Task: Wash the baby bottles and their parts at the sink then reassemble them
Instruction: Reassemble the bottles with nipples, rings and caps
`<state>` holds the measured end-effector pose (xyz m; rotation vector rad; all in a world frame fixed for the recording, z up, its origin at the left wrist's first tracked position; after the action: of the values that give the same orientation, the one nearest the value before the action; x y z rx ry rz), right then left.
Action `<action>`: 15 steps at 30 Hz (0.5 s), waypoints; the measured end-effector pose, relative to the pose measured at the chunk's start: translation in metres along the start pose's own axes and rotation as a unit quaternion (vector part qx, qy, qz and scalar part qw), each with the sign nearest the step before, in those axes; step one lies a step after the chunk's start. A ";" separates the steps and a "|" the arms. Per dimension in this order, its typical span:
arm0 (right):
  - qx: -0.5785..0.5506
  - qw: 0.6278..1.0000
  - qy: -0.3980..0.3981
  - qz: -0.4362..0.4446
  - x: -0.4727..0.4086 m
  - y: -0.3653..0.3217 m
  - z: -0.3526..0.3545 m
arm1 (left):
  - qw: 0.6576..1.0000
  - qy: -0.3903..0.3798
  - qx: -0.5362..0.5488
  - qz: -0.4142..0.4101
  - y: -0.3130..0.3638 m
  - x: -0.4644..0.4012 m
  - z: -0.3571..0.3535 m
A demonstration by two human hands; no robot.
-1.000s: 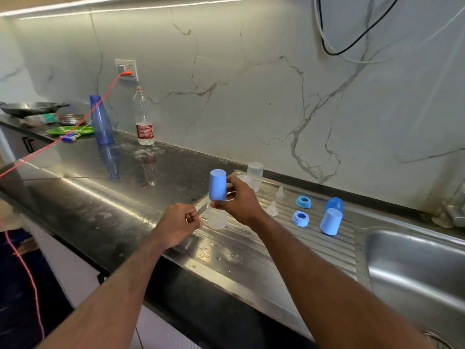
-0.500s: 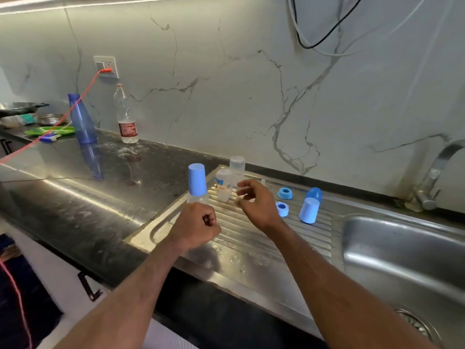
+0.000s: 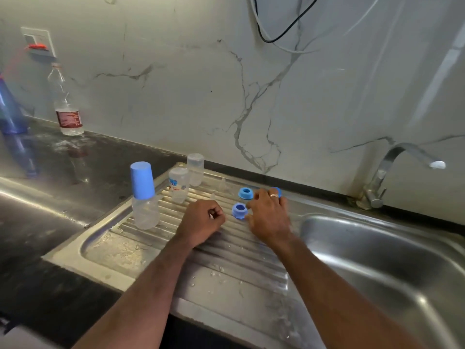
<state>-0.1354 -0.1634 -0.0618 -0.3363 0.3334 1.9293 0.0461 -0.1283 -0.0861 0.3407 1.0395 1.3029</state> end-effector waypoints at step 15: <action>-0.126 0.988 -0.008 0.088 -0.010 -0.036 0.001 | 0.994 -0.005 0.091 0.055 -0.014 0.000 0.013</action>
<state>-0.0980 -0.1587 -0.0598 -0.4707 0.1096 2.1530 0.0648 -0.1281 -0.0901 0.5486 1.1481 1.3060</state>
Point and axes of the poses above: each hand's wrist, its own x-axis away from the middle knuckle, its own z-axis out of the back of the hand, y = z × x, the point moved 3 cm from there along -x, towards the middle knuckle, and after that the axes turned 2 degrees about x, right-handed, at the moved point
